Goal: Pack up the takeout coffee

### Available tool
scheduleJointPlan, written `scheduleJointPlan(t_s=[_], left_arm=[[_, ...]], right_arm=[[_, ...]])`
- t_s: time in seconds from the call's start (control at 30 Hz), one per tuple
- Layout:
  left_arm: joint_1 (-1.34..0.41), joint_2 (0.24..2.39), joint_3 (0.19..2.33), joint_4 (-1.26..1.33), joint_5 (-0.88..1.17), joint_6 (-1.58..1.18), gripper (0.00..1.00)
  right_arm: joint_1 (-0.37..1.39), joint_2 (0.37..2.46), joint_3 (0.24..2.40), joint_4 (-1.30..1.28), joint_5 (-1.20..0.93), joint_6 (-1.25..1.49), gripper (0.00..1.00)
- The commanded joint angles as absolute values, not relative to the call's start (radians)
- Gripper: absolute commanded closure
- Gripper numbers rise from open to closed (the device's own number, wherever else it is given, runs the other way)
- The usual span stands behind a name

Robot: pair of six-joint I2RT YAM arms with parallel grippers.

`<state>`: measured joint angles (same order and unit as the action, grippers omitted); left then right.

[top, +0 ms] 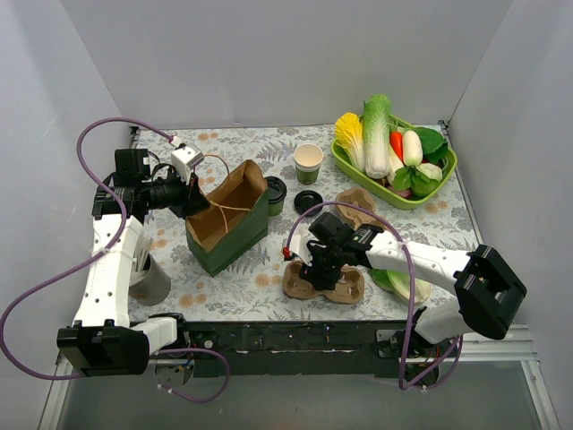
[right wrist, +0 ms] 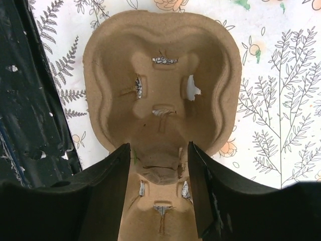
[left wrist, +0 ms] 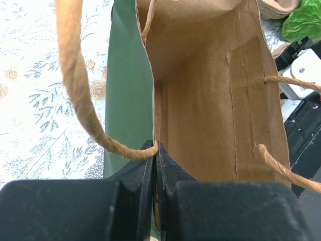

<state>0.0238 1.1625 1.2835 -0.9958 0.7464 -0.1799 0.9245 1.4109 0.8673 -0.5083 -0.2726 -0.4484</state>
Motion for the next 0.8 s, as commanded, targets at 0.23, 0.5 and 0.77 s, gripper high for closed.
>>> scheduleJointPlan(t_s=[0.23,0.5,0.77], left_arm=[[0.015,1.143,1.261,-1.003,0.739,-0.192,1.0],[0.017,1.138,1.25,-0.997,0.738,-0.196,1.0],[0.017,1.14,1.253,-0.996,0.735,-0.19,0.99]], right_arm=[[0.931,1.436,0.865,-0.494,-0.229,-0.462,0.48],[0.931,1.442,0.85,-0.5,-0.227,-0.479,0.52],[0.931,1.417,0.939,-0.601,-0.213,-0.549,0.83]])
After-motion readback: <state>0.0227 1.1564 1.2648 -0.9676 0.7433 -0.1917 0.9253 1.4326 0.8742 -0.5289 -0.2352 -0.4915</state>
